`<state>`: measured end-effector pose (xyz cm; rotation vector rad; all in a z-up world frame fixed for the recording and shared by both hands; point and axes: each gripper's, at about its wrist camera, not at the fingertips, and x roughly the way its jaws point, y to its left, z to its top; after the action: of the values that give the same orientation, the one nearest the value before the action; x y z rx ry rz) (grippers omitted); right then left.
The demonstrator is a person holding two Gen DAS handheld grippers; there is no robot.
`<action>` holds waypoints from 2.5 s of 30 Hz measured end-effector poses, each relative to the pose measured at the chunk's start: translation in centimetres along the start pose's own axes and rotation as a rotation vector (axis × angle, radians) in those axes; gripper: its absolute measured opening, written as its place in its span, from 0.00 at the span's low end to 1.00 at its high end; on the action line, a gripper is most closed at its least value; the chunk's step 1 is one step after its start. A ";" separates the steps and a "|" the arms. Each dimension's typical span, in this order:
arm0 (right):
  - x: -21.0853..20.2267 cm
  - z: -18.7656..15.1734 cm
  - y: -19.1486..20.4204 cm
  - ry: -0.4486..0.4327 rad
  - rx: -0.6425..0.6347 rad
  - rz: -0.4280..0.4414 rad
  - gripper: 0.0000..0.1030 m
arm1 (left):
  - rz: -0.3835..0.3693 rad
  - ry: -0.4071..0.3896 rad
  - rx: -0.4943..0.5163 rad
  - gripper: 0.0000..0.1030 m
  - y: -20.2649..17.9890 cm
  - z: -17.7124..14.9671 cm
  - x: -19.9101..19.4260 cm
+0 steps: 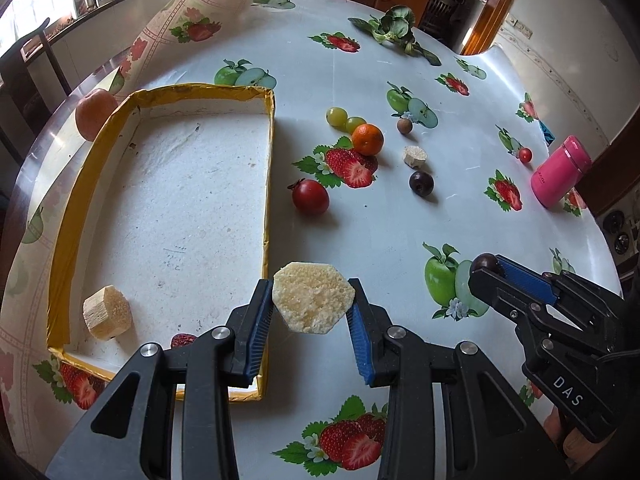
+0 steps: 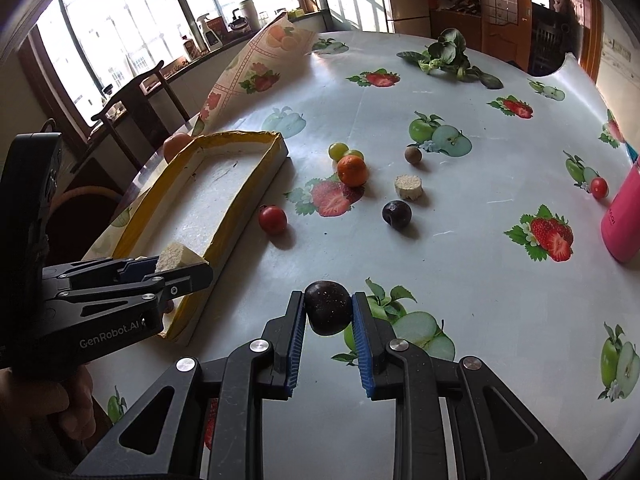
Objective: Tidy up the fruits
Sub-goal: 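Carry the slice with the left tool while the right tool carries the plum over the tray, then open the left tool to drop the slice while the right tool drops the plum in the tray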
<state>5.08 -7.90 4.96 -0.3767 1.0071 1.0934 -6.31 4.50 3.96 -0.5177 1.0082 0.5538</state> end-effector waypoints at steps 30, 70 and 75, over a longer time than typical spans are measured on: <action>2.0 1.4 8.1 0.021 -0.133 0.098 0.23 | 0.042 -0.012 -0.101 0.33 7.0 -1.2 -1.0; 12.1 1.7 17.1 0.171 -0.357 0.194 0.51 | 0.188 0.095 -0.176 0.53 14.0 1.7 4.2; 10.4 1.8 16.3 0.146 -0.333 0.194 0.51 | 0.187 0.075 -0.183 0.55 13.8 1.7 2.8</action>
<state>-7.22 6.59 0.69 -0.6449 1.0053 1.4315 -13.03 16.45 0.18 -0.6131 1.0898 0.8029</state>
